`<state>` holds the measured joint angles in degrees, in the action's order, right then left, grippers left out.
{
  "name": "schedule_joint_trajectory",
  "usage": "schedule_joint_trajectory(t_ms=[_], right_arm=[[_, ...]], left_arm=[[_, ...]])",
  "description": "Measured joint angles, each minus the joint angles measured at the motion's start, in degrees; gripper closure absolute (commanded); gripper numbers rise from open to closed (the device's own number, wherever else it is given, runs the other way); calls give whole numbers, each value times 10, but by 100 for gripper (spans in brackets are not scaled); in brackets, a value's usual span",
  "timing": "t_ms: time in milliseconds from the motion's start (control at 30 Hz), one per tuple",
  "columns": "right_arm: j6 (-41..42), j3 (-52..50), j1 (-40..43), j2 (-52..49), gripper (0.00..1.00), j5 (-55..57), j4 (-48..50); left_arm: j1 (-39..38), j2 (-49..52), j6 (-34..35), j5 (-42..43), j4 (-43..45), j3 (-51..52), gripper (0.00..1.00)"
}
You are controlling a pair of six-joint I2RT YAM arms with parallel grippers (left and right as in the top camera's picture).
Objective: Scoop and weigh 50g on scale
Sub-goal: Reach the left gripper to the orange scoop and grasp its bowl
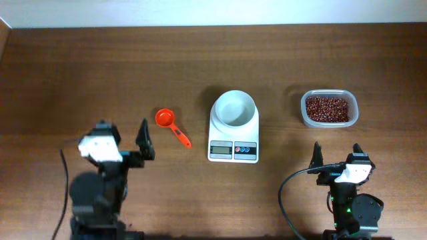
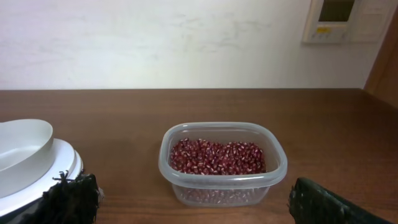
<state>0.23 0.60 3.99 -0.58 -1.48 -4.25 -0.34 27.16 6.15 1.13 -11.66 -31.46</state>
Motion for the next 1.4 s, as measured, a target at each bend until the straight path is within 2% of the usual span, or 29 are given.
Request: schedule_joint_trajectory(t_ms=[133, 267, 367, 500, 633, 767, 800, 933, 1000, 1067, 1200, 1400], right_arm=[[0, 0, 0, 0, 1, 0, 0], [0, 0, 0, 0, 1, 0, 0], [0, 0, 0, 0, 1, 0, 0], [0, 0, 0, 0, 1, 0, 0], [0, 0, 0, 0, 1, 0, 0], [0, 0, 0, 0, 1, 0, 0], [0, 0, 0, 0, 1, 0, 0], [0, 0, 0, 0, 1, 0, 0], [0, 0, 0, 0, 1, 0, 0], [0, 0, 0, 0, 1, 0, 0], [0, 0, 0, 0, 1, 0, 0], [0, 0, 0, 0, 1, 0, 0]], left_arm=[[0, 174, 11, 5, -110, -158, 1], [1, 281, 13, 52, -162, -250, 1], [0, 315, 14, 101, -201, -259, 1], [0, 369, 14, 120, -240, -259, 1], [0, 420, 21, 95, -241, -259, 1], [0, 494, 89, 37, -234, -259, 0], [0, 522, 105, 28, -218, -259, 2], [0, 607, 146, 14, -151, -259, 24], [0, 641, 181, 13, -125, -259, 32], [0, 660, 203, 12, -118, -259, 36], [0, 709, 233, 31, -115, -260, 39], [-15, 742, 240, 46, -106, -260, 51]])
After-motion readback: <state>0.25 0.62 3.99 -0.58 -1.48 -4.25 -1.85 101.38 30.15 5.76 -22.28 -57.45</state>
